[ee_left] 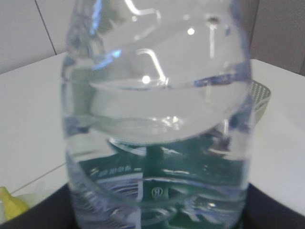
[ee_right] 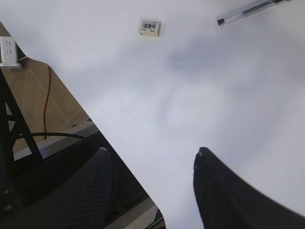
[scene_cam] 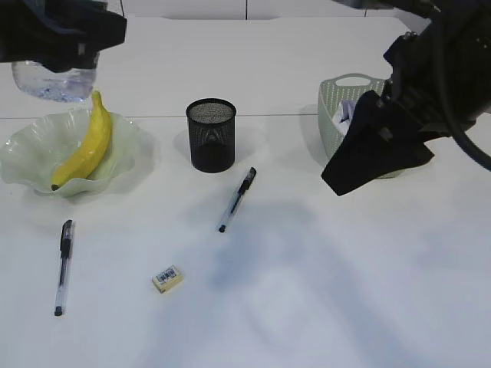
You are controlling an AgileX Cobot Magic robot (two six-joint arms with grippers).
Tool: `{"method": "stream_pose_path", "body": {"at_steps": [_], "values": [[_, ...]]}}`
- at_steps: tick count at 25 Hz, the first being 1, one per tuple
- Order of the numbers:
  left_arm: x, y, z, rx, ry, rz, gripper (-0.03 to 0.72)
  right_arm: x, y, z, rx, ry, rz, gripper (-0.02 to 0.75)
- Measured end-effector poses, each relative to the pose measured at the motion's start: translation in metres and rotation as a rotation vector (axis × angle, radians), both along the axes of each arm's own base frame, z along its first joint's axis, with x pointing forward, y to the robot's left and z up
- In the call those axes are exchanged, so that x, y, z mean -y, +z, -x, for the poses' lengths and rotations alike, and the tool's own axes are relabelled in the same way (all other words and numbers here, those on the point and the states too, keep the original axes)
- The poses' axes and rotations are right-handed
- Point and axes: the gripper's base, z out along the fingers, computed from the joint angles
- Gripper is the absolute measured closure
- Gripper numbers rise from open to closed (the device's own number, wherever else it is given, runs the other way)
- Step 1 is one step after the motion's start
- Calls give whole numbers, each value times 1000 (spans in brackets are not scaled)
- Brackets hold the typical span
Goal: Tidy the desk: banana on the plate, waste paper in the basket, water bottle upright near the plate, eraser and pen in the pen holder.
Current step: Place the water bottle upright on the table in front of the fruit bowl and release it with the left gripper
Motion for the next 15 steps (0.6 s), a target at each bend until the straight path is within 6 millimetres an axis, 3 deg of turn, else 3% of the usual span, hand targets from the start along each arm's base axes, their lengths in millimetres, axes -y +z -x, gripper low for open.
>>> {"method": "stream_pose_path", "body": {"at_steps": [10, 15], "values": [[-22, 10, -1, 23, 101, 56, 277, 0, 0, 0, 0, 0, 0, 330], [-43, 14, -5, 28, 203, 105, 277, 0, 0, 0, 0, -1, 0, 330]]}}
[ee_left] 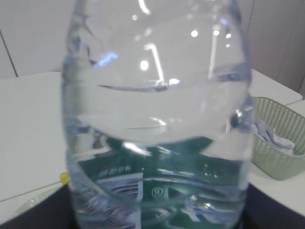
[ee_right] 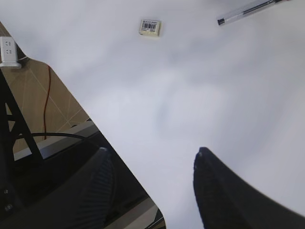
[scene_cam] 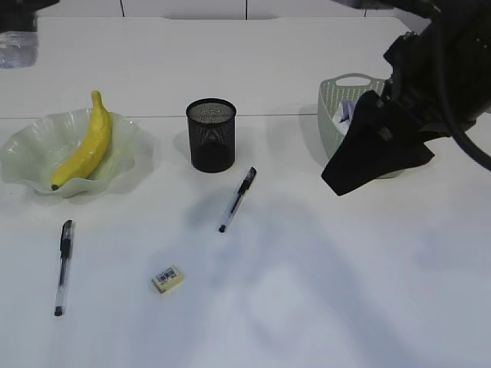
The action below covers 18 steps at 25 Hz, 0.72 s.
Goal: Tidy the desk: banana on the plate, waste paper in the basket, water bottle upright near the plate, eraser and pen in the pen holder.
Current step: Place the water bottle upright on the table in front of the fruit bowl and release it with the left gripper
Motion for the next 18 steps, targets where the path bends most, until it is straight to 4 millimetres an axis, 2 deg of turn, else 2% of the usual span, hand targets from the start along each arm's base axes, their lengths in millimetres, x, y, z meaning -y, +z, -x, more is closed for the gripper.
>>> {"method": "stream_pose_path", "body": {"at_steps": [3, 8, 12, 18], "values": [[-12, 0, 0, 1, 49, 10, 277, 0, 0, 0, -1, -1, 0, 330], [-27, -15, 8, -30, 114, 5, 277, 0, 0, 0, -1, -1, 0, 330], [-34, -29, 17, -51, 159, -4, 277, 0, 0, 0, -1, -2, 0, 330], [-43, -33, 24, -34, 237, -9, 278, 0, 0, 0, -1, -2, 0, 330]]}}
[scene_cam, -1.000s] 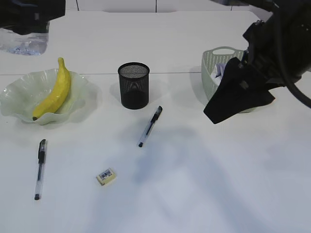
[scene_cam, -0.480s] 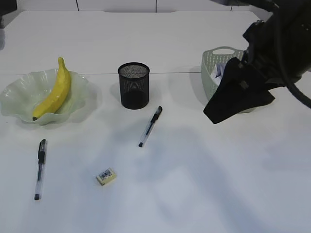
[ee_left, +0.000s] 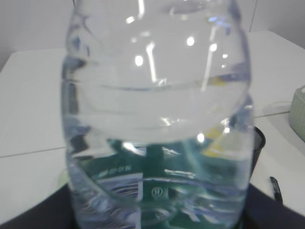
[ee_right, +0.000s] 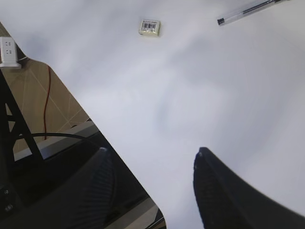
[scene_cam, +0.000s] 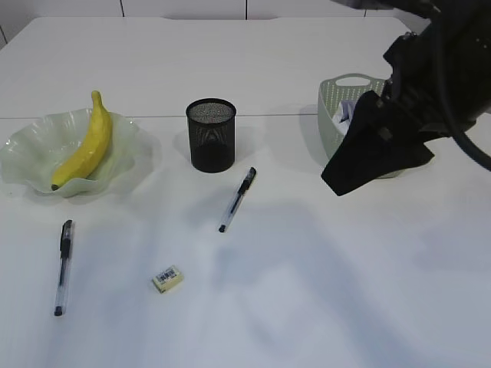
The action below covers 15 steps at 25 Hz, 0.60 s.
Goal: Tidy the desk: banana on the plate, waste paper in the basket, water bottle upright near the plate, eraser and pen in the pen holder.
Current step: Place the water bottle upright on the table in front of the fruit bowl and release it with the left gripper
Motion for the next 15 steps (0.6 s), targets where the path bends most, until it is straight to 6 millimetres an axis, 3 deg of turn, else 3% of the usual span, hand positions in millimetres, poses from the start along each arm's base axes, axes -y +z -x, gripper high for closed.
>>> {"method": "stream_pose_path", "body": {"at_steps": [6, 15], "values": [[-6, 2, -1, 22, 72, -4, 278, 0, 0, 0, -2, -3, 0, 330], [-3, 1, 0, 10, 39, 2, 278, 0, 0, 0, -2, -3, 0, 331]]}}
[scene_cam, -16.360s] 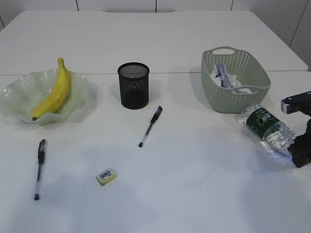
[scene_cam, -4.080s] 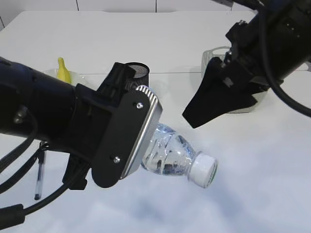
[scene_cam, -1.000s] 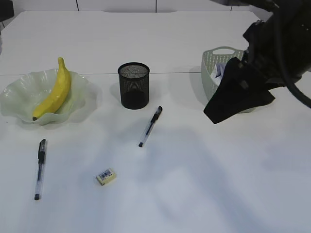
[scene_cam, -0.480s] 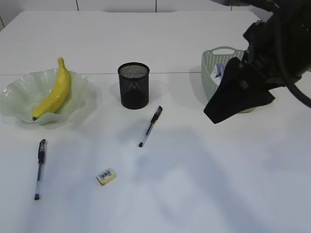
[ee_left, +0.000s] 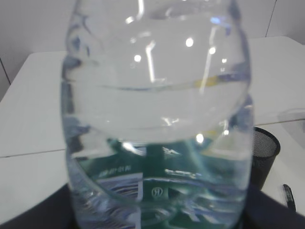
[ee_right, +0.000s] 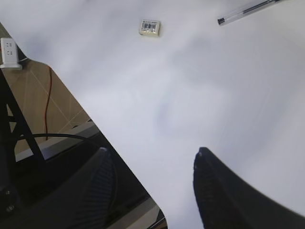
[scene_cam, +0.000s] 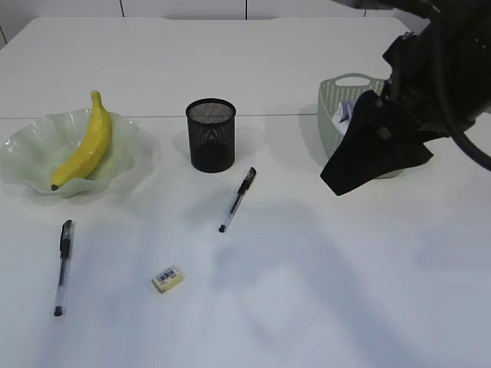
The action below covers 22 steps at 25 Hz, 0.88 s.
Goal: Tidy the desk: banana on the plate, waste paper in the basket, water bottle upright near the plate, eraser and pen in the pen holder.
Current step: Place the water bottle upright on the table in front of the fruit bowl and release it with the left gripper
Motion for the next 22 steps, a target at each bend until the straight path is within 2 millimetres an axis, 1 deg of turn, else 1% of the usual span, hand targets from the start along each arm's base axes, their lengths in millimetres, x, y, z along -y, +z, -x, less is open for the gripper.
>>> {"method": "stream_pose_path", "body": {"at_steps": [11, 16, 20, 22], "values": [[-1, 0, 0, 3, 10, -2, 278, 0, 0, 0, -4, -7, -1, 331], [-2, 1, 0, 6, 19, -4, 278, 5, -2, -2, 13, -26, 59, 331], [-2, 1, 0, 7, 23, -4, 278, 6, -3, -2, 14, -33, 69, 331], [-2, 1, 0, 8, 23, -4, 278, 7, -7, -2, 0, -35, 75, 331]]}}
